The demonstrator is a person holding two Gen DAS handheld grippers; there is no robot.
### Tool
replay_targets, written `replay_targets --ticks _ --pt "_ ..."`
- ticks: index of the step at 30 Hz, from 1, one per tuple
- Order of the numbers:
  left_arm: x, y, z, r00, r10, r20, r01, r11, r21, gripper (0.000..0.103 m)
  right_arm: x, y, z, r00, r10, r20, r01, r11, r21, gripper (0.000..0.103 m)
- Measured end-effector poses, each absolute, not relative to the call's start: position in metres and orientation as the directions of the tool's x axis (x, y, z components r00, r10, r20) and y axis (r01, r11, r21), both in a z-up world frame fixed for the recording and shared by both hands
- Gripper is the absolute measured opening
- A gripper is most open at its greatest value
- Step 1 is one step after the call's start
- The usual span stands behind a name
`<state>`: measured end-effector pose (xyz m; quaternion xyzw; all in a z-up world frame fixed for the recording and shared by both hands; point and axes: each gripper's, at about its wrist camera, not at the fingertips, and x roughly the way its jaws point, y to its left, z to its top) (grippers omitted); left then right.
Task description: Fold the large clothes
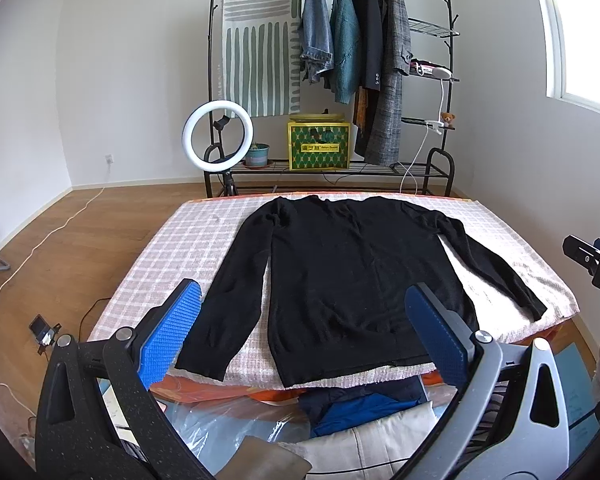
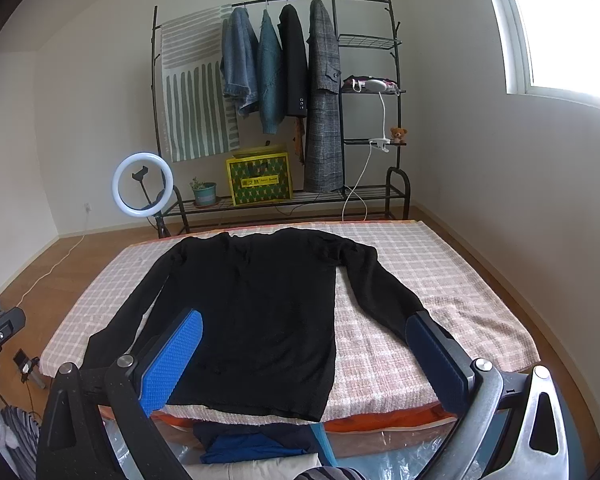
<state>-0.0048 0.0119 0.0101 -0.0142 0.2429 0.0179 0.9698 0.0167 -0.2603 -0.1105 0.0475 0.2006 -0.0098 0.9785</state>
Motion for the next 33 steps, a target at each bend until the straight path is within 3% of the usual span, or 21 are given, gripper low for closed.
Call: replay_targets --ticks 10,18,20,24,29,31,33 --pt "0.016 0.036 -0.009 0.854 0.077 -0.514 -0.103 0.994 -0.021 0.103 0.046 -0.229 -0.104 0.917 0.082 -0.39 -0.056 0.996 0.076 0.103" --pt "0.043 0.068 -0.034 0.824 0.072 -0.561 -0.131 0.989 -0.066 0.1 0.088 -0.194 -0.103 0.9 0.127 -0.418 -0.112 0.992 0.06 0.094" --pt "0.053 0.079 -0.043 0.812 0.076 -0.579 -0.144 0.987 -0.073 0.093 0.102 -0.184 -0.105 0.894 0.133 -0.429 -0.119 0.991 0.06 0.093" --pt "0.069 0.109 -0.065 0.782 0.074 -0.619 -0.19 0.974 -0.125 0.082 0.136 -0.166 -0.111 0.857 0.208 -0.472 -0.19 0.978 0.087 0.081" --pt "0.096 0.156 -0.106 0.709 0.054 -0.703 -0.263 0.945 -0.193 0.066 0.18 -0.136 -0.116 0.811 0.281 -0.512 -0.277 0.957 0.087 0.075" --pt "0.108 0.173 -0.127 0.676 0.037 -0.736 -0.284 0.934 -0.214 0.064 0.199 -0.124 -0.118 0.793 0.299 -0.53 -0.305 0.949 0.08 0.073" --pt "0.114 0.186 -0.146 0.647 0.047 -0.761 -0.317 0.925 -0.212 0.059 0.221 -0.111 -0.123 0.757 0.338 -0.559 -0.339 0.935 0.105 0.063"
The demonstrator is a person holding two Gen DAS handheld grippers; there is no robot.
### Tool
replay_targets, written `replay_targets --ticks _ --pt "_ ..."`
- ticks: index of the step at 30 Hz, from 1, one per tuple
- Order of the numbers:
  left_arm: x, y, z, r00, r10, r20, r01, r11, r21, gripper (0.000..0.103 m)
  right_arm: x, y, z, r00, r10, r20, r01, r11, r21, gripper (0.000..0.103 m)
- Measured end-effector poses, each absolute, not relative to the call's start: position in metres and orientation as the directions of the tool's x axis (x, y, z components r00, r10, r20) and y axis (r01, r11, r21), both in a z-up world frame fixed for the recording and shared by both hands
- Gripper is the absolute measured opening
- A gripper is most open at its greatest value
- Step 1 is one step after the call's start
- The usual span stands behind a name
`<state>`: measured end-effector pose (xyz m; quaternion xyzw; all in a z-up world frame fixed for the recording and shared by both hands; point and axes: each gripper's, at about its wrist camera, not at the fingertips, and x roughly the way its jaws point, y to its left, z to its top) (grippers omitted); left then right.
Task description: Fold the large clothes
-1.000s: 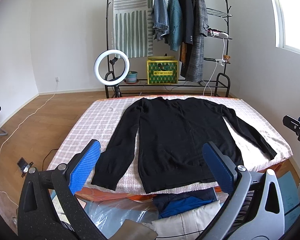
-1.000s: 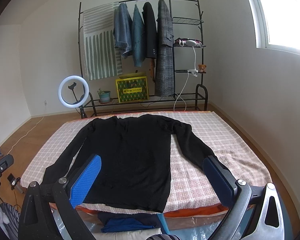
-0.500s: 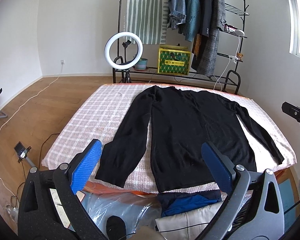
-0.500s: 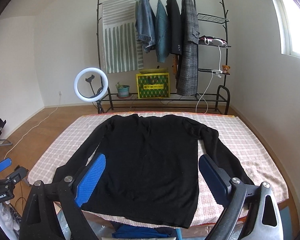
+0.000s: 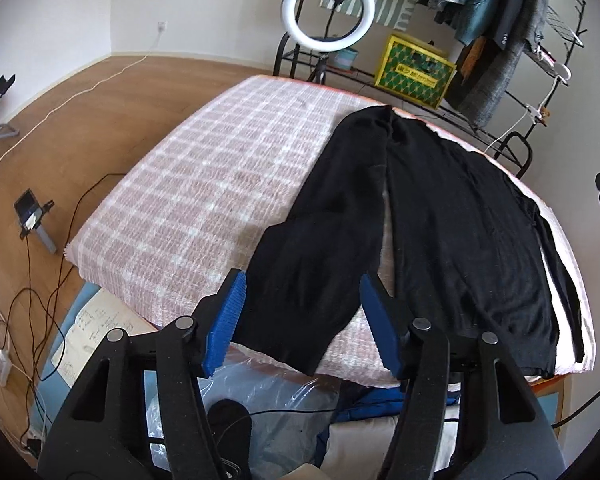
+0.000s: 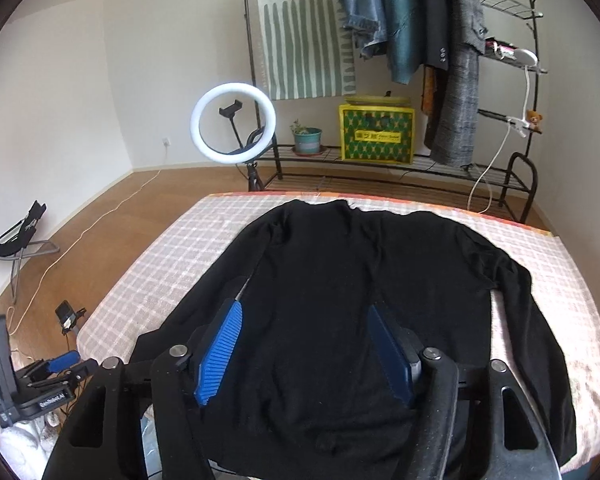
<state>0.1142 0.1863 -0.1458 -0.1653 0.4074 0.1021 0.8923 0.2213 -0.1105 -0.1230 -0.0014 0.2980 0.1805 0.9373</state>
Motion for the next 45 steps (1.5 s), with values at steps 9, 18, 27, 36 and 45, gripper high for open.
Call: replay_targets --ticks 9,18,27,36,45 --pt "0.134 0.221 -0.208 0.556 0.002 -0.831 -0.399 0.878 -0.264 0.057 0.31 -0.055 -0.16 0.612 0.443 -0.655 -0.407 0.887 0.22 0.058" --pt "0.148 0.211 -0.221 0.535 0.016 -0.845 -0.38 0.898 -0.223 0.057 0.371 0.02 -0.184 0.52 0.449 -0.727 -0.457 0.865 0.208 0.058" --pt "0.151 0.218 -0.237 0.505 0.025 -0.863 -0.39 0.898 -0.202 0.053 0.417 0.082 -0.211 0.414 0.46 -0.786 -0.479 0.844 0.242 0.058" --pt "0.154 0.216 -0.245 0.505 0.032 -0.863 -0.38 0.905 -0.189 0.043 0.462 0.129 -0.231 0.359 0.422 -0.832 -0.449 0.86 0.242 0.058" --pt "0.158 0.219 -0.243 0.547 -0.095 -0.832 -0.348 0.878 -0.329 0.004 0.504 0.153 -0.253 0.32 0.353 -0.879 -0.408 0.889 0.208 0.058"
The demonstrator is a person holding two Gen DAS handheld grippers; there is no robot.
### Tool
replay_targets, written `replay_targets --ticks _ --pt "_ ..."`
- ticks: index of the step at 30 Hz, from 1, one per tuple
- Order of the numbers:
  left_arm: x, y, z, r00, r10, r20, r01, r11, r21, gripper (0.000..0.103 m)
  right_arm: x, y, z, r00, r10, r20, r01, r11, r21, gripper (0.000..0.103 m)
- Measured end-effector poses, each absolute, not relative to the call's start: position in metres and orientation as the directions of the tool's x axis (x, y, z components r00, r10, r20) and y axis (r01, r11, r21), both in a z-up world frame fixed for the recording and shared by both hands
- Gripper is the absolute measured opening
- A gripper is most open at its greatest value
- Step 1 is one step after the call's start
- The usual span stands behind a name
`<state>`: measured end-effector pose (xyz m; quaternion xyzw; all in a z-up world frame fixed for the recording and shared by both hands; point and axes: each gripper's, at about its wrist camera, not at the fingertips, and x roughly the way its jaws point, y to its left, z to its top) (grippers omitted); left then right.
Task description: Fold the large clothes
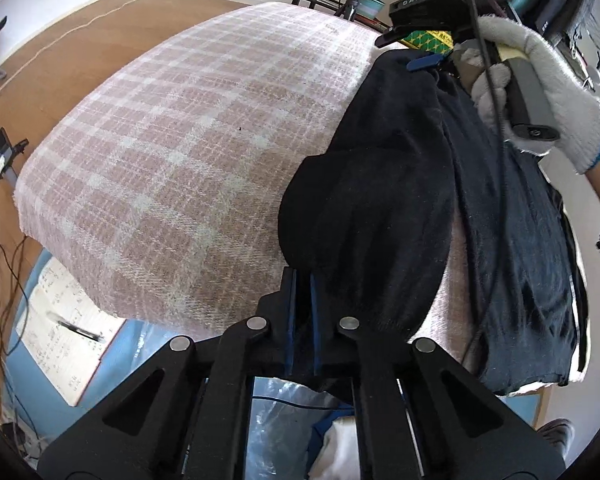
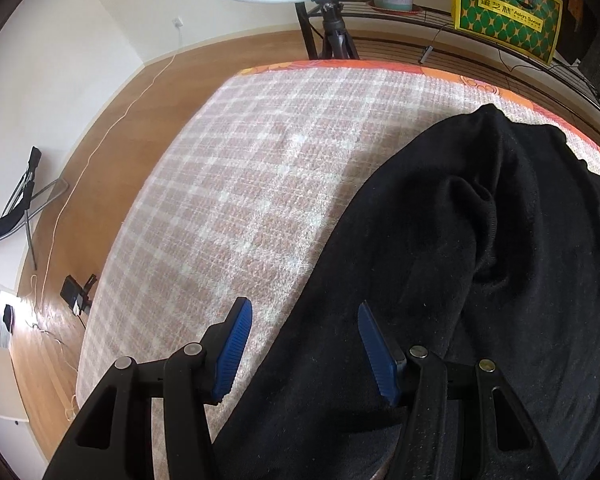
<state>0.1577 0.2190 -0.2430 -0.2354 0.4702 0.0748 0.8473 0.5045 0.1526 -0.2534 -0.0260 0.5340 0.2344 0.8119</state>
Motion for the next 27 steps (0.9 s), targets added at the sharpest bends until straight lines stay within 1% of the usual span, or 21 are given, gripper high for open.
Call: replay_targets --ticks 5,10,11,12,13,14,15,16,17,21,27 --pt "0.155 0.214 -0.226 0.59 -0.13 -0.797 -0.314 0.872 -0.375 0.003 0.524 0.168 -0.276 0.31 0.294 -0.904 -0.387 0.908 0.163 0.058" --pt "0.152 0.213 -0.217 0.611 -0.16 -0.776 -0.298 0.861 -0.412 0.003 0.538 0.185 -0.277 0.332 0.228 -0.915 -0.397 0.914 0.083 0.059" --pt "0.152 0.214 -0.218 0.612 -0.161 -0.774 -0.304 0.856 -0.418 0.003 0.539 0.19 -0.277 0.338 0.203 -0.919 -0.401 0.914 0.055 0.055" --pt "0.152 0.215 -0.218 0.614 -0.163 -0.772 -0.31 0.85 -0.426 0.003 0.539 0.194 -0.277 0.352 0.168 -0.921 -0.406 0.914 0.011 0.043" --pt "0.152 0.217 -0.218 0.616 -0.17 -0.769 -0.312 0.844 -0.437 0.003 0.54 0.197 -0.278 0.371 0.13 -0.919 -0.411 0.911 -0.038 0.037" --pt "0.152 0.217 -0.217 0.618 -0.176 -0.766 -0.313 0.839 -0.446 0.003 0.54 0.2 -0.278 0.385 0.106 -0.917 -0.417 0.906 -0.07 0.028" --pt "0.152 0.217 -0.216 0.621 -0.18 -0.763 -0.31 0.838 -0.45 0.003 0.541 0.2 -0.277 0.392 0.1 -0.914 -0.42 0.904 -0.081 0.019" --pt "0.152 0.215 -0.214 0.624 -0.181 -0.76 -0.302 0.841 -0.448 0.003 0.542 0.199 -0.276 0.396 0.098 -0.913 -0.417 0.905 -0.083 0.012" --pt "0.149 0.213 -0.212 0.628 -0.176 -0.758 -0.295 0.848 -0.441 0.003 0.544 0.196 -0.275 0.391 0.106 -0.914 -0.41 0.909 -0.07 0.002" --pt "0.148 0.202 -0.197 0.649 -0.171 -0.741 -0.255 0.869 -0.423 0.003 0.551 0.171 -0.262 0.36 0.233 -0.904 -0.378 0.922 0.087 0.001" --pt "0.145 0.177 -0.176 0.671 -0.169 -0.722 -0.186 0.904 -0.384 0.003 0.554 0.121 -0.229 0.375 0.391 -0.84 -0.342 0.901 0.267 0.001"
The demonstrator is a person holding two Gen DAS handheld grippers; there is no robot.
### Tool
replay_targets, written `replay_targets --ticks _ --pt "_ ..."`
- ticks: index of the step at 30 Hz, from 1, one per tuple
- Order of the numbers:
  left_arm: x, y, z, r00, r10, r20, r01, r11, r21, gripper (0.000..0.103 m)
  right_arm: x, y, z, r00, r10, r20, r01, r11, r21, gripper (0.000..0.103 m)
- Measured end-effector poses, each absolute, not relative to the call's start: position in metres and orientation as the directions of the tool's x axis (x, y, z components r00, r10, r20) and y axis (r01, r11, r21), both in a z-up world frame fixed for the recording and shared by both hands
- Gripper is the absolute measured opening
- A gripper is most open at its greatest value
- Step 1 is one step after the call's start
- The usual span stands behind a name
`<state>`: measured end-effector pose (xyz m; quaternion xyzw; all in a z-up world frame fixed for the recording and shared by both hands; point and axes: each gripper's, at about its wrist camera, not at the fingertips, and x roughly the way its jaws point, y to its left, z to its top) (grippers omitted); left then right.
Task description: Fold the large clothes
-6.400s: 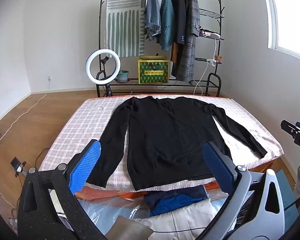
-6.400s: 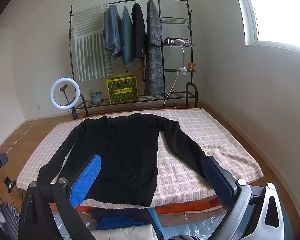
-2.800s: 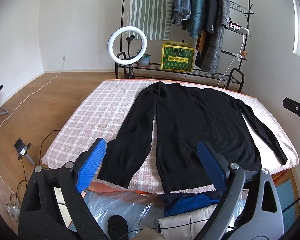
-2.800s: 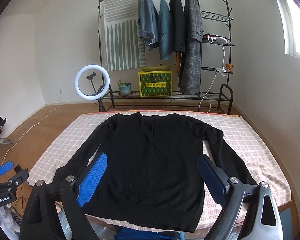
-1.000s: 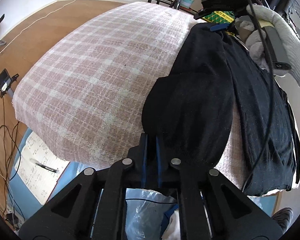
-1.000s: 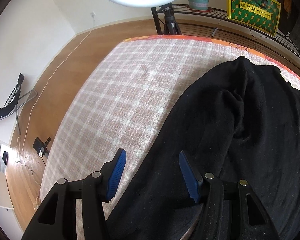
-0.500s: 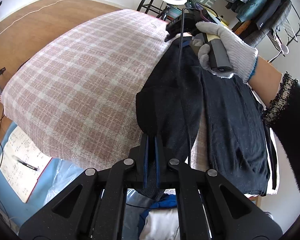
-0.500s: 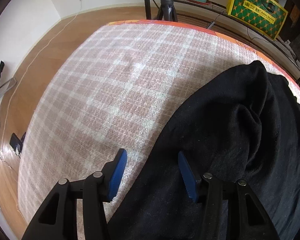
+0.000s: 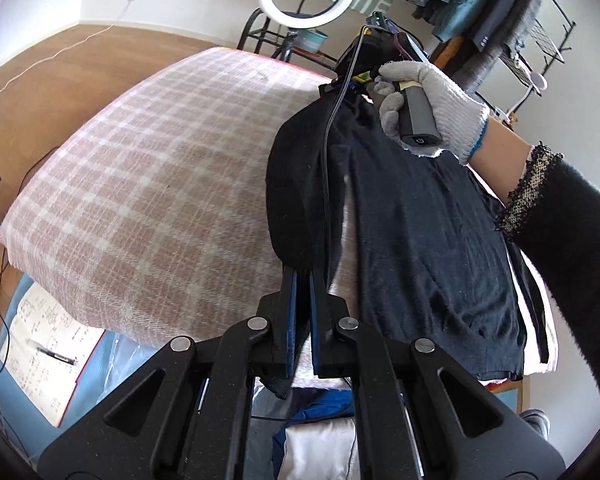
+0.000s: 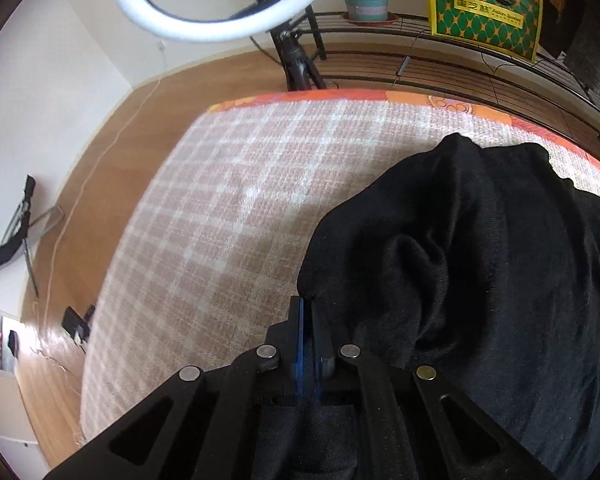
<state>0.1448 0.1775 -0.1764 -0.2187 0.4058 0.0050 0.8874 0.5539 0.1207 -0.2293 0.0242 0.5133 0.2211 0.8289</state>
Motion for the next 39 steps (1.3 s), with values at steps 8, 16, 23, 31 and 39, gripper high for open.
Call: replay_targets --ticks 8,16,23,31,39 --pt "0.152 0.11 -0.152 0.679 -0.212 -0.703 -0.024 0.951 -0.309 0.003 0.554 0.035 -0.195 0.413 0.505 -0.758 -0.331 0.858 0.392 0.001" --pt "0.17 0.04 -0.175 0.578 -0.266 -0.771 0.112 0.962 -0.248 0.003 0.564 -0.057 -0.236 0.413 0.508 -0.756 -0.236 0.861 0.45 0.001" --pt "0.156 0.021 -0.182 0.517 -0.327 -0.791 0.189 0.945 -0.267 0.003 0.552 -0.088 -0.255 0.417 0.47 -0.777 -0.226 0.882 0.413 0.041" --pt "0.095 0.046 -0.154 0.55 -0.352 -0.757 0.206 0.936 -0.286 0.008 0.465 -0.142 -0.183 0.456 0.644 -0.615 -0.36 0.765 0.534 0.042" --pt "0.104 0.075 -0.152 0.597 -0.267 -0.756 0.104 0.961 -0.256 0.026 0.362 -0.18 -0.143 0.47 0.723 -0.506 -0.437 0.688 0.579 0.052"
